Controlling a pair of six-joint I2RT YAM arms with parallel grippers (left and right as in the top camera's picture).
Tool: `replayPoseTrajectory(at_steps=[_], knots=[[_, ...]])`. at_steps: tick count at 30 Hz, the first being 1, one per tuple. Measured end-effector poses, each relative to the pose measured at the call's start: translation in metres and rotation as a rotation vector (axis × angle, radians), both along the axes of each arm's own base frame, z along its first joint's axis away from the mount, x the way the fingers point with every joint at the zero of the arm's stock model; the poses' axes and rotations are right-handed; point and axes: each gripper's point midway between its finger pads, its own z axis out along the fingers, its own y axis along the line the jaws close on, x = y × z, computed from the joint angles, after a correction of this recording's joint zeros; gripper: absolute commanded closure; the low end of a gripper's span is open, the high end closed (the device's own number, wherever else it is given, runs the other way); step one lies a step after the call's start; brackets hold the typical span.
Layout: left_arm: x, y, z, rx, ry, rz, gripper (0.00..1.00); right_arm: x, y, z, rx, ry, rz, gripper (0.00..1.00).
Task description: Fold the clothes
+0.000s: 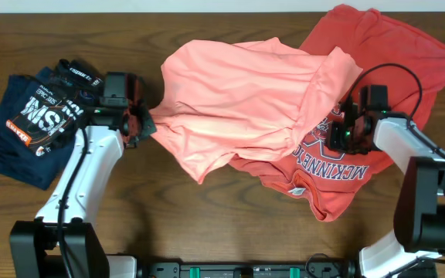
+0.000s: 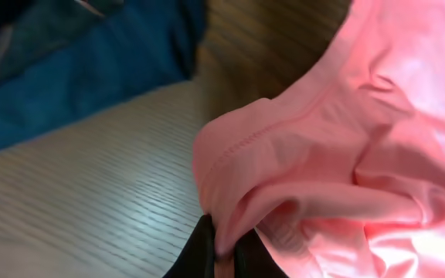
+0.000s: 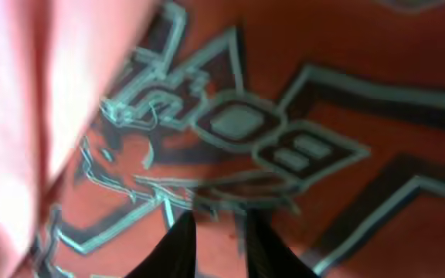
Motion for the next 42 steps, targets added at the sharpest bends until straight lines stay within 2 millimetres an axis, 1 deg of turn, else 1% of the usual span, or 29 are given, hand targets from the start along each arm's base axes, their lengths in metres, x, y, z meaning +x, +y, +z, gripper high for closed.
replayPoseTrajectory(at_steps=[2,4,6,8,9,10,11,12,13,15,16,17,18,20,21,23,24,25,28,29,31,32,33,34,36,39,42], knots=[[0.0,0.006,0.0,0.009,0.0,0.016,0.94,0.001,-0.009,-0.002,-0.033,0.016,-0.032,0.82],[0.0,0.01,0.0,0.012,0.0,0.027,0.94,0.001,-0.023,-0.003,-0.074,0.032,-0.083,0.83],[0.0,0.013,0.0,0.014,0.0,0.036,0.94,0.0,-0.056,-0.004,-0.145,0.051,-0.195,0.82],[-0.001,0.019,0.0,0.023,0.0,0.051,0.94,-0.008,-0.088,-0.003,-0.196,0.076,-0.307,0.8],[-0.001,0.024,0.001,0.028,0.0,0.062,0.94,-0.017,-0.113,-0.002,-0.228,0.102,-0.398,0.8],[-0.001,0.028,0.001,0.035,0.0,0.071,0.94,-0.025,-0.129,-0.002,-0.243,0.125,-0.456,0.79],[-0.002,0.032,0.001,0.04,0.001,0.081,0.94,-0.037,-0.149,-0.001,-0.263,0.162,-0.532,0.79],[-0.002,0.038,0.001,0.045,0.001,0.097,0.94,-0.055,-0.173,0.001,-0.284,0.213,-0.627,0.79],[-0.003,0.042,0.001,0.05,0.002,0.106,0.94,-0.068,-0.184,0.001,-0.294,0.248,-0.68,0.79],[-0.004,0.055,0.001,0.061,0.002,0.137,0.94,-0.097,-0.216,0.005,-0.287,0.314,-0.831,0.77],[-0.005,0.059,0.002,0.064,0.002,0.15,0.94,-0.104,-0.227,0.008,-0.274,0.318,-0.882,0.76],[-0.006,0.064,0.002,0.066,0.001,0.165,0.94,-0.106,-0.238,0.012,-0.25,0.303,-0.928,0.75],[-0.006,0.067,0.002,0.066,0.0,0.174,0.94,-0.103,-0.249,0.017,-0.216,0.269,-0.957,0.75],[-0.007,0.07,0.002,0.062,0.0,0.183,0.94,-0.088,-0.261,0.029,-0.152,0.186,-0.965,0.72],[-0.006,0.069,0.001,0.054,-0.001,0.18,0.94,-0.074,-0.262,0.037,-0.102,0.128,-0.932,0.71],[-0.005,0.066,0.001,0.035,-0.005,0.172,0.94,-0.051,-0.249,0.05,-0.015,0.043,-0.831,0.69],[-0.004,0.063,0.001,0.023,-0.009,0.167,0.94,-0.042,-0.24,0.055,0.02,0.018,-0.779,0.68],[-0.002,0.061,0.002,0.012,-0.013,0.16,0.94,-0.033,-0.226,0.06,0.059,-0.003,-0.712,0.68],[-0.001,0.055,0.001,-0.01,-0.015,0.147,0.94,-0.015,-0.173,0.065,0.149,-0.007,-0.497,0.7],[-0.001,0.054,0.001,-0.013,-0.015,0.143,0.94,-0.011,-0.152,0.064,0.17,0.001,-0.416,0.71],[-0.001,0.051,0.001,-0.021,-0.015,0.137,0.94,-0.007,-0.114,0.06,0.2,0.025,-0.28,0.75],[-0.001,0.05,0.001,-0.024,-0.015,0.134,0.94,-0.008,-0.088,0.056,0.215,0.044,-0.195,0.77],[-0.001,0.049,0.001,-0.027,-0.014,0.133,0.94,-0.01,-0.073,0.053,0.224,0.056,-0.146,0.78],[-0.001,0.049,0.001,-0.028,-0.014,0.132,0.94,-0.013,-0.054,0.047,0.232,0.075,-0.084,0.78],[-0.001,0.049,0.001,-0.031,-0.013,0.131,0.94,-0.025,-0.019,0.036,0.246,0.117,0.027,0.78],[-0.001,0.048,0.001,-0.032,-0.012,0.131,0.94,-0.043,0.014,0.021,0.258,0.158,0.131,0.77],[-0.001,0.048,0.001,-0.034,-0.012,0.13,0.94,-0.059,0.039,0.005,0.255,0.178,0.223,0.74]])
